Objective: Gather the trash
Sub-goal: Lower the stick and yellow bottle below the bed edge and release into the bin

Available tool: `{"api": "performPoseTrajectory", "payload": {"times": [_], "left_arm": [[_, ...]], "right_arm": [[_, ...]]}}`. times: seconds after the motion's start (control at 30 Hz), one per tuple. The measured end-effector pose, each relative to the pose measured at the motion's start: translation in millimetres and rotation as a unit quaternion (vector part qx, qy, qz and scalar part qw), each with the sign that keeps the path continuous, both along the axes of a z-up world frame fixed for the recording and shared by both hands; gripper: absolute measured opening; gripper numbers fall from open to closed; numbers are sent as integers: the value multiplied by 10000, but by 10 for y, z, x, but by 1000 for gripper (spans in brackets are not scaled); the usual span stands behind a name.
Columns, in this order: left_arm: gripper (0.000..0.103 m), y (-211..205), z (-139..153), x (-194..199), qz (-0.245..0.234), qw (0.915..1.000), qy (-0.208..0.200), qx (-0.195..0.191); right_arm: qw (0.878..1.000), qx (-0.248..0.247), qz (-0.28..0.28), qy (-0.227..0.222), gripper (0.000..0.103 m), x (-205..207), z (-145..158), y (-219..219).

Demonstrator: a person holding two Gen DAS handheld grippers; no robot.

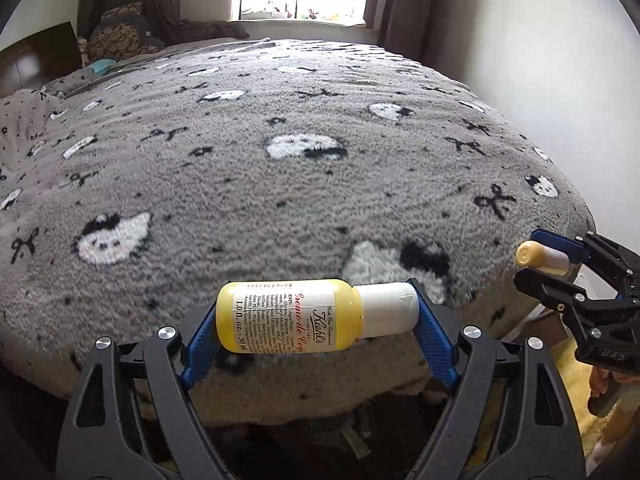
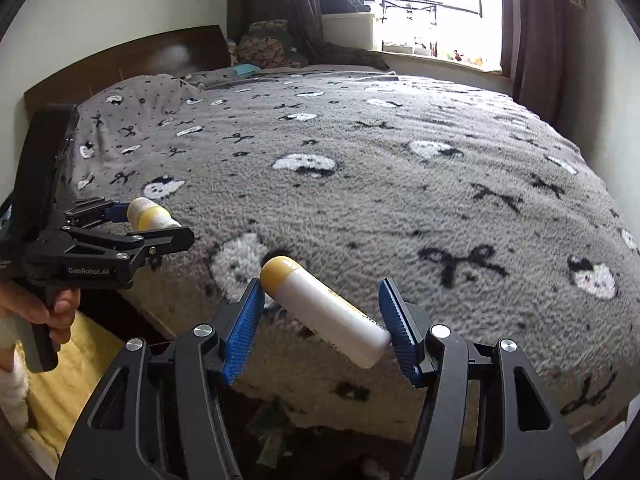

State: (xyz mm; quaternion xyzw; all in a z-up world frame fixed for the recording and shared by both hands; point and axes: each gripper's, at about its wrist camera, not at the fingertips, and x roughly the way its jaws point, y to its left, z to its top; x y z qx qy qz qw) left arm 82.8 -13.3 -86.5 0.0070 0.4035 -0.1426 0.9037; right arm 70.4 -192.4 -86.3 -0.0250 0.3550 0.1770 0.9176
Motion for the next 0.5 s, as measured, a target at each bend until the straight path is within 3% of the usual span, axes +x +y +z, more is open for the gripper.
{"api": "performPoseTrajectory", "payload": {"times": [0.23,0.5], "left_arm": [[80,46,-404,-500,24,9996,92,269],[80,20,-916,-721,58,9981,541,293]], "right_arm": [[9989,159,-123,427,60,-294,-443,62],[9947,315,-174,967,60,-423,-849,92]]}}
